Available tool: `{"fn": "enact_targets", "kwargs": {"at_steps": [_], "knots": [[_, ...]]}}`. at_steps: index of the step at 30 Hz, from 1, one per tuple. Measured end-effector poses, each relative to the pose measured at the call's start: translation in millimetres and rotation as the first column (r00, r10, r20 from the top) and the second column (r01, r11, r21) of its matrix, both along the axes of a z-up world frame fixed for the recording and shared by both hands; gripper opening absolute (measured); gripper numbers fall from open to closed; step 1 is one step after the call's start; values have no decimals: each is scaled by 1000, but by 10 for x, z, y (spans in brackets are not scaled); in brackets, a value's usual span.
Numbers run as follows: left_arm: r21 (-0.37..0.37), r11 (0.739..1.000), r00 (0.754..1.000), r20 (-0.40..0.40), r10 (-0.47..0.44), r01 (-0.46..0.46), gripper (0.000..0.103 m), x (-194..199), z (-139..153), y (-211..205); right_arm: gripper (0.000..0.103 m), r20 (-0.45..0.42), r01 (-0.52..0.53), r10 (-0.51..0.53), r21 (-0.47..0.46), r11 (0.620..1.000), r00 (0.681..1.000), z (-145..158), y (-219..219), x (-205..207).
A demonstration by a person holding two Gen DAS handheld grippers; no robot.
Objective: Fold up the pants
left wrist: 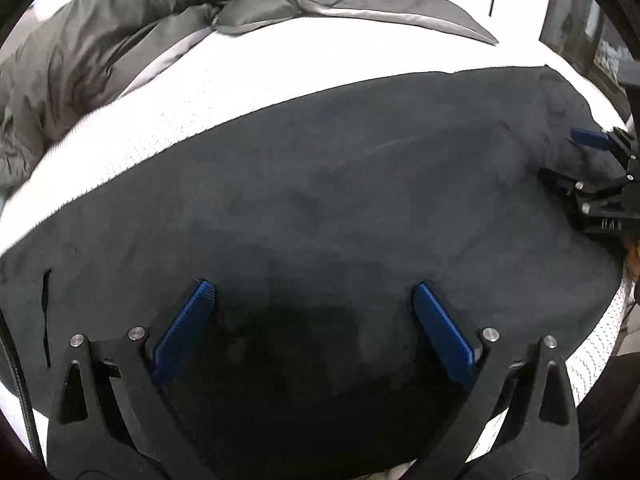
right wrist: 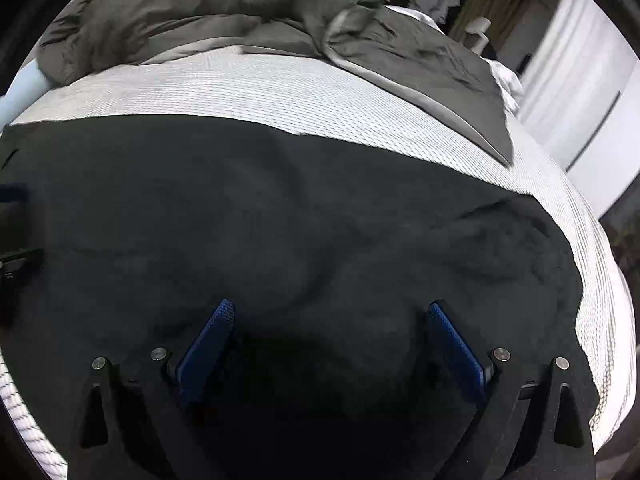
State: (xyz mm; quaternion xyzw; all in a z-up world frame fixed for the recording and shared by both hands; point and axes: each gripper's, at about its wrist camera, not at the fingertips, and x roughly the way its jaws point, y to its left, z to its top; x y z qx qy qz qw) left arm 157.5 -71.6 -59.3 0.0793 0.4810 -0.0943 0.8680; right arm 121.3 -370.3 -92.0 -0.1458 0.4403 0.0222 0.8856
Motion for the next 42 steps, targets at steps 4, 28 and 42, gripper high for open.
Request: {"fn": "enact_targets", "kwargs": {"at_steps": [4,28,42], "knots": [[16,997,997,-2,79,-79,103,-38,-40,345,98,65,333,-327,-152,931,943,-23,-894,3],[-62,980,981,-29,-192,190,103,-568,-64,-363,96,-129,321,-444,863,391,887,-116,-2500,-728],[-246,962,983,110,147,-116,99,-467,496,868,18,208,49,-363,810,585,908,1013,-1873,-792]]}}
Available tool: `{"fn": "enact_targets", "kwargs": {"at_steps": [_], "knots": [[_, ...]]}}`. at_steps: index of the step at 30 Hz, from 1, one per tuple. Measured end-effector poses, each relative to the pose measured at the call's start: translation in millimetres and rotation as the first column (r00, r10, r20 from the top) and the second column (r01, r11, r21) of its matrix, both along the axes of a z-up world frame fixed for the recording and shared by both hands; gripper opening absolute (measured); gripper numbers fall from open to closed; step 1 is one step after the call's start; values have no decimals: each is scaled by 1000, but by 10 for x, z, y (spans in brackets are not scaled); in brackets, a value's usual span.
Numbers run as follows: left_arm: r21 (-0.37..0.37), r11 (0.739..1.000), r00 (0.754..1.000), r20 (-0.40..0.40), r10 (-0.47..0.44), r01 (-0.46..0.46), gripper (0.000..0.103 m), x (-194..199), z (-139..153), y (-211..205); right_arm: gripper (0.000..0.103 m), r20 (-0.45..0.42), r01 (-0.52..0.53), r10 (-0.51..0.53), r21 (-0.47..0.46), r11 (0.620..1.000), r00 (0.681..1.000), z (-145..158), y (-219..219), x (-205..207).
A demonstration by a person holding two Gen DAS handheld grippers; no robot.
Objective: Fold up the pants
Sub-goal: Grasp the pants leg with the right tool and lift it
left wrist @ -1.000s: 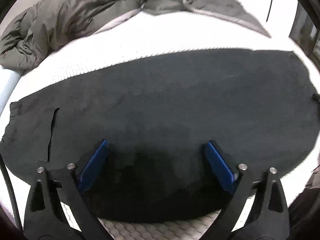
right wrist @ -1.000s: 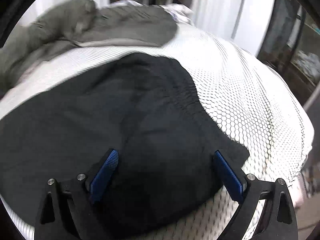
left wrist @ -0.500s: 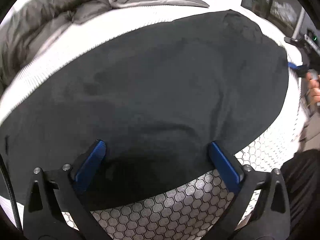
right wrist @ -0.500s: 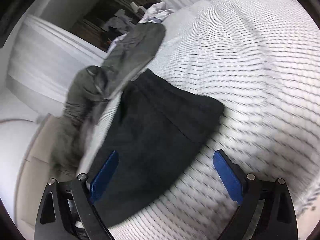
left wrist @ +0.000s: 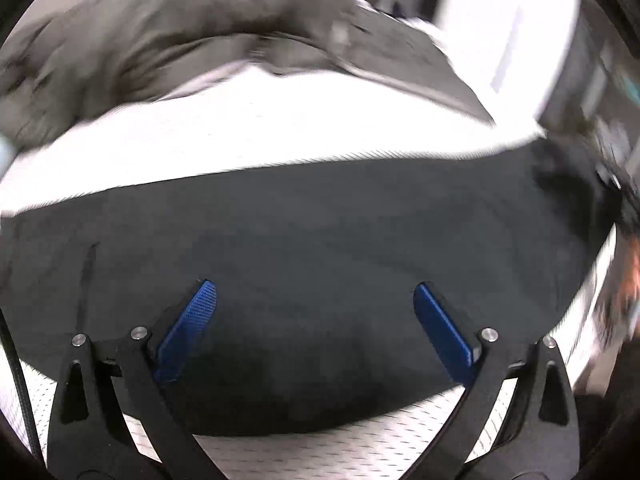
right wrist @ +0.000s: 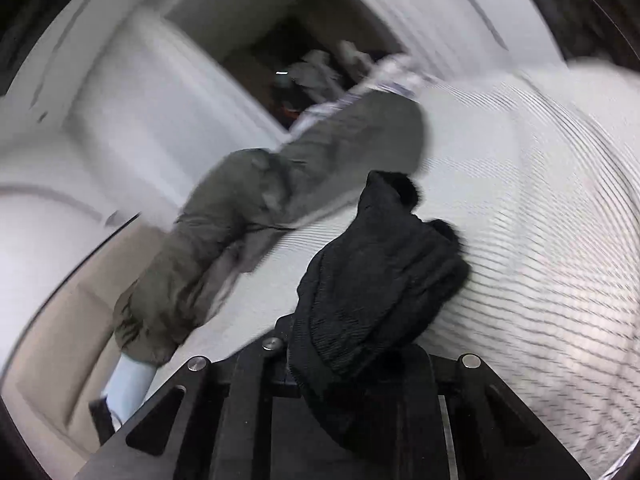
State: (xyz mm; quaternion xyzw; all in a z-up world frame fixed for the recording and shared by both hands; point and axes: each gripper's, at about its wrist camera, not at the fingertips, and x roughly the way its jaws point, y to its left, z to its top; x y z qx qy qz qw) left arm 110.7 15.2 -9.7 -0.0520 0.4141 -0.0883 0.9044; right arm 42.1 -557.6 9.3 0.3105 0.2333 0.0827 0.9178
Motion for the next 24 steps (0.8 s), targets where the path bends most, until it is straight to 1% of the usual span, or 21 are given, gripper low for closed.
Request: {"fn": "enact_targets", "kwargs": {"at_steps": [1,2,3,5,6,7,8,9,10,11,13,14,15,16,18,19,20,21,22,23,24], "knots": [[-29,998,998,1,56,-56,98,22,19,212,18,20,-31,32,-25,999,999,109,189,51],[-41,995,996,1,87,-87,97,49,27,341,18,35,-70,72,-52,996,997,202,410,182],[-61,989,991,4,137,-137,97,54,35,534,18,51,-125,130,-85,989,990,309,688,244],[-84,976,979,4,204,-203,97,73,31,841,18,65,-228,239,-140,963,969,454,1178,343],[-93,970,974,1,226,-225,97,94,55,958,18,67,-286,300,-168,943,951,514,1457,417],[-108,961,967,-5,254,-253,96,84,50,1103,18,68,-360,379,-197,912,923,562,1796,489],[-124,952,959,-13,282,-281,96,59,42,1247,18,57,-439,461,-223,870,885,582,2119,560],[-129,947,956,-17,294,-293,96,45,28,1344,18,42,-507,532,-248,826,846,570,2382,613],[-129,942,951,-20,310,-310,96,13,23,1451,23,12,-566,593,-283,774,805,530,2631,624],[-129,938,947,-17,321,-321,96,-10,13,1544,27,-48,-623,647,-331,708,761,438,2896,630],[-140,930,940,-15,341,-340,96,-63,25,1686,50,-154,-692,693,-364,623,704,205,3145,638],[-147,929,940,-18,340,-339,96,-76,26,1729,52,-186,-708,697,-360,607,693,114,3185,683],[-156,931,943,-20,332,-330,96,-75,35,1736,53,-224,-721,693,-339,604,686,-28,3150,717],[-158,935,948,-16,319,-318,96,-73,51,1687,53,-240,-716,678,-324,619,695,-93,3058,697],[-151,947,959,-8,284,-282,96,-67,82,1474,53,-262,-674,621,-293,677,738,-216,2770,703],[-138,961,970,-6,241,-240,96,-63,80,1320,53,-285,-646,581,-290,706,763,-293,2607,711],[-115,977,983,-16,180,-181,96,-47,53,1129,53,-309,-623,545,-301,722,780,-374,2488,711],[-92,986,991,-31,134,-136,96,-6,20,985,53,-346,-600,499,-320,733,795,-483,2382,831],[-39,998,997,-71,43,-46,96,27,-58,758,53,-371,-591,475,-325,738,798,-578,2268,820],[9,1000,995,-97,-9,10,96,36,-112,612,52,-400,-602,470,-330,727,787,-654,2153,790],[91,993,991,-119,-59,70,96,33,-187,439,52,-417,-600,454,-349,720,787,-719,2026,732]]}}
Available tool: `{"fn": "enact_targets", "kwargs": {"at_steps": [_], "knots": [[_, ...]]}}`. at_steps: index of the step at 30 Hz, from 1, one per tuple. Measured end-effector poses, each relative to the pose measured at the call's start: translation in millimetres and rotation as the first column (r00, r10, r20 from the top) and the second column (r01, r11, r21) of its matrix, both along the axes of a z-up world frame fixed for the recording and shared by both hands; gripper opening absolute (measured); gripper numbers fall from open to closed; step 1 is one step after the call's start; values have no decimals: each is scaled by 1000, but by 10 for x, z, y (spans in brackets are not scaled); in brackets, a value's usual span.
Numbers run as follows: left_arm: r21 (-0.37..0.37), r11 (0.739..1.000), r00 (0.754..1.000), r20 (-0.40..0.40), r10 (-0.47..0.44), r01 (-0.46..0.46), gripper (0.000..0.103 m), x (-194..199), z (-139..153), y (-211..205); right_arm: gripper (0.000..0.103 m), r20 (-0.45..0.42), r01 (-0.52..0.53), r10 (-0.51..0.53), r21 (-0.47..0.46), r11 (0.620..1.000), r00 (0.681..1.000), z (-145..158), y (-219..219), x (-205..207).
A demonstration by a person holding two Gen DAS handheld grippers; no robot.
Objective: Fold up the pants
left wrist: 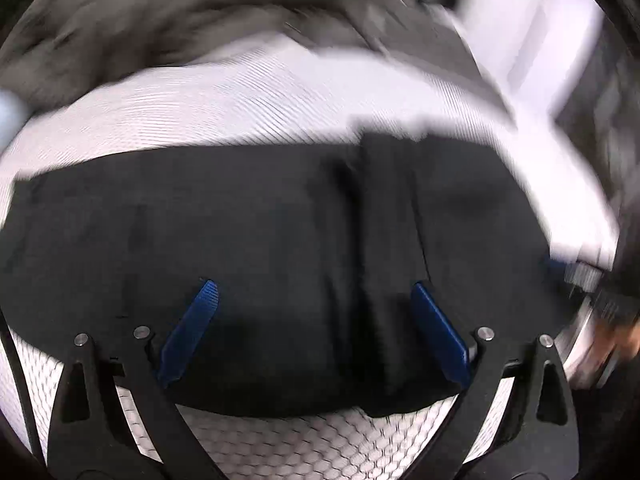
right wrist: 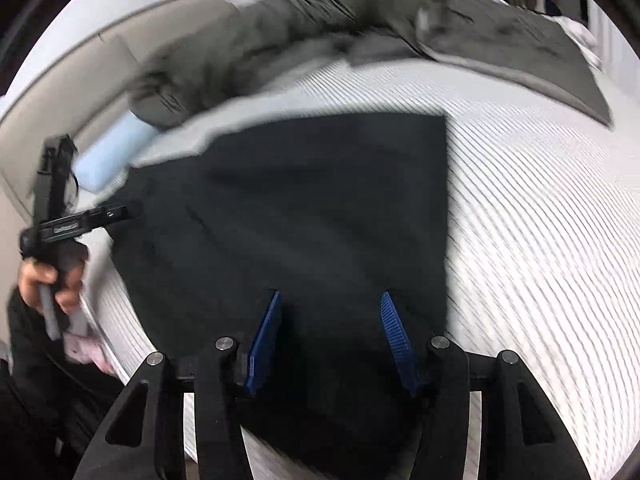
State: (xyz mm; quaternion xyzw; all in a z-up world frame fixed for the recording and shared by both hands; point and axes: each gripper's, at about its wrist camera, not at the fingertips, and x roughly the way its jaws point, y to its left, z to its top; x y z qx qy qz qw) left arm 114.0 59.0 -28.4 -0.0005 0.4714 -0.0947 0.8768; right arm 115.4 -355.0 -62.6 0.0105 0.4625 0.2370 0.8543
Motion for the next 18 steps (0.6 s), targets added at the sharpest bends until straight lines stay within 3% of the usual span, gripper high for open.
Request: {"fn": "enact_targets", "kwargs": {"at_steps": [2,3,7,10,14,16,18], "knots": [[111,994,1000,4,-26,26,96,-33,-62,-149,54,24,10,-9,-57,998,1000,-27,-187,-128],[123,992,1000,12,-27,25,96,-42,-57,-167,59,32,31,-29,-68,997,999,-22,-292,-188],[38,999,999,36,36,-38,96,-81,70,-43,59,36,81,-82,31,996,996,63,-572,-244],[-45,998,999,28,32,-31,96,-70,94,-19,58,34,47,-51,123,991,998,92,-598,-232],[10,997,997,38,74,-75,95,46,75,-56,56,-30,25,-22,99,995,999,-39,-457,-164],[-14,997,995,64,78,-77,95,66,149,-73,56,-52,33,-28,106,994,998,-70,-455,-230],[-42,996,991,105,85,-81,95,38,259,-109,56,-70,44,-32,172,984,997,-95,-538,-290]]}}
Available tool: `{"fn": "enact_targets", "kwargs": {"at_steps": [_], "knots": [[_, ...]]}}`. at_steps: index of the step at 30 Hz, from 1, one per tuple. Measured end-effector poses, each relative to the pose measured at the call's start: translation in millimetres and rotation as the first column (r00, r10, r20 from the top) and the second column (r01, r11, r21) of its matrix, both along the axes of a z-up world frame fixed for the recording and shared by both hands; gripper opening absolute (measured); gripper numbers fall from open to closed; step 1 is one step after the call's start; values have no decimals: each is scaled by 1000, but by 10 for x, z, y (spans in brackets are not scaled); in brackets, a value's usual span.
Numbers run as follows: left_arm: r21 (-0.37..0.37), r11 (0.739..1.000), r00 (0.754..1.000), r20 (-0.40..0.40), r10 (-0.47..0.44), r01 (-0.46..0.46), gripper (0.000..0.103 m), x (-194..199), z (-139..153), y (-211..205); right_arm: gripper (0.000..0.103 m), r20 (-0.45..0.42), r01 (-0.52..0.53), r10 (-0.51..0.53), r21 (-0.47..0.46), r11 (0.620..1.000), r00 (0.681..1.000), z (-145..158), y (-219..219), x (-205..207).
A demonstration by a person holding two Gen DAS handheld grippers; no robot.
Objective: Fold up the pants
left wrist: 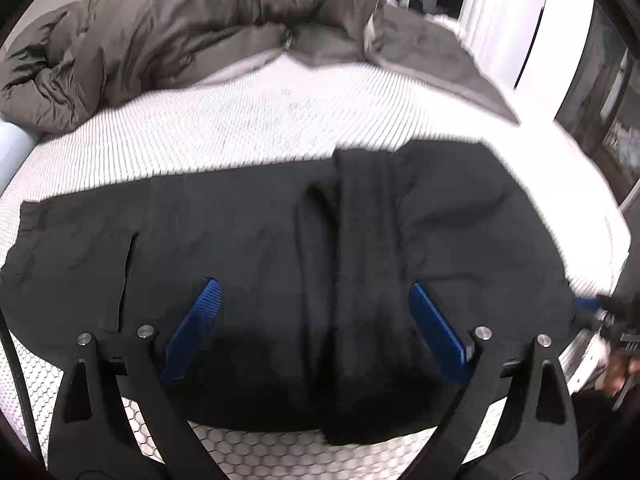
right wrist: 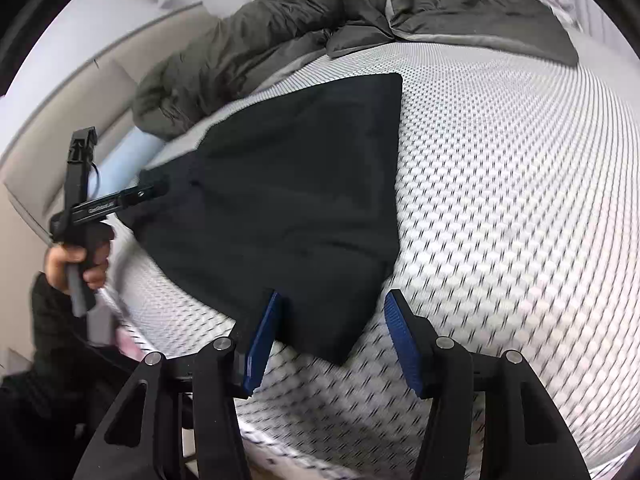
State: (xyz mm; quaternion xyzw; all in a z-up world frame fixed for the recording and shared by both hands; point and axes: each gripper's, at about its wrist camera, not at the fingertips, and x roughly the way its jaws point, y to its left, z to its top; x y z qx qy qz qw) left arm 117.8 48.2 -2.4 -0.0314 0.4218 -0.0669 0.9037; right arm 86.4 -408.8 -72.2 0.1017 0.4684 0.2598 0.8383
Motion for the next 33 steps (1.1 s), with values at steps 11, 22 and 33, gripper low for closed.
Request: {"fn": "enact_targets", "kwargs": {"at_steps": [11,22,33], "knots": [[68,998,1000,-9,4,-4,95,181,-63,-230,2,31,39,-44,149,988,999,98,-188,-232],[-128,987,994,-51,94,-100,95,369,-101,312,39,70,100,-109,124,987,992,281,-211,28],[-312,949,971,-236,-35,-42,58,1122,-415,133,40,-54,96,-91,88,992,994,121,-64,1018]]}}
